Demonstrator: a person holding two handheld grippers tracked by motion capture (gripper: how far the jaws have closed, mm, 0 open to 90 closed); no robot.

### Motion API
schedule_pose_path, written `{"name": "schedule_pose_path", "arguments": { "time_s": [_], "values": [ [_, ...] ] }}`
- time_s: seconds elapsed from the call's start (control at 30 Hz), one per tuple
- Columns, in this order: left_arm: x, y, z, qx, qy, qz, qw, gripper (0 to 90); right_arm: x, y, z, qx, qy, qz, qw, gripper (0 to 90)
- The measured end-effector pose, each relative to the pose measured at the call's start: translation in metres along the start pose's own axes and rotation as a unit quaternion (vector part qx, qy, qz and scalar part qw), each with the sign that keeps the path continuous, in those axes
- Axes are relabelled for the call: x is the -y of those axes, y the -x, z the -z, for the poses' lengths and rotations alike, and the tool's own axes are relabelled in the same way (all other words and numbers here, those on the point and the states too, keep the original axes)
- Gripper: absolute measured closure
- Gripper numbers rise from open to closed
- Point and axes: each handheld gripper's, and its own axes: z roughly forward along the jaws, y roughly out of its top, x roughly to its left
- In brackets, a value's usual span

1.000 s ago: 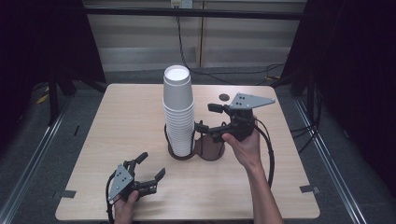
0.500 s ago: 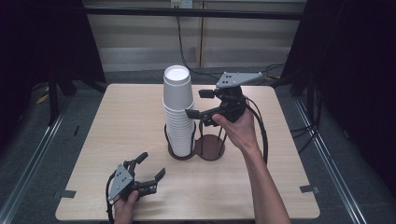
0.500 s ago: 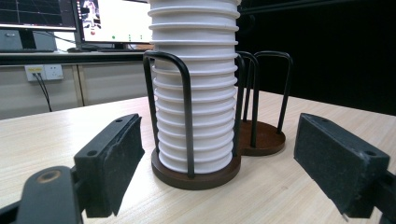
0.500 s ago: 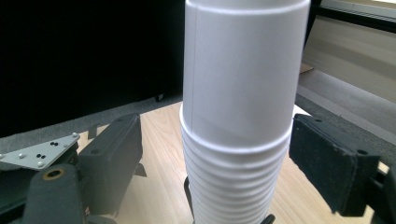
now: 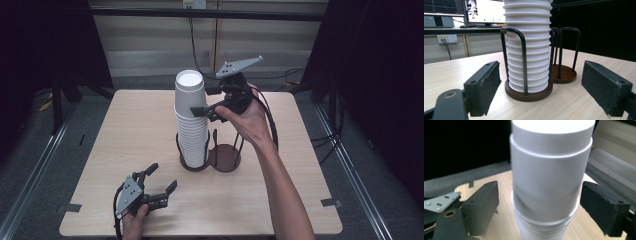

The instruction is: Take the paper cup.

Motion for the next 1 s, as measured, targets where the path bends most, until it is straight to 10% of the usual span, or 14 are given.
{"name": "schedule_pose_path", "arguments": {
  "time_s": [1.0],
  "values": [
    [0.0, 0.0, 0.0, 0.0, 0.0, 0.0, 1.0, 15.6, -0.037, 0.004, -0.023, 0.006, -0.01, 0.006, 0.9999, 20.6]
  ]
}}
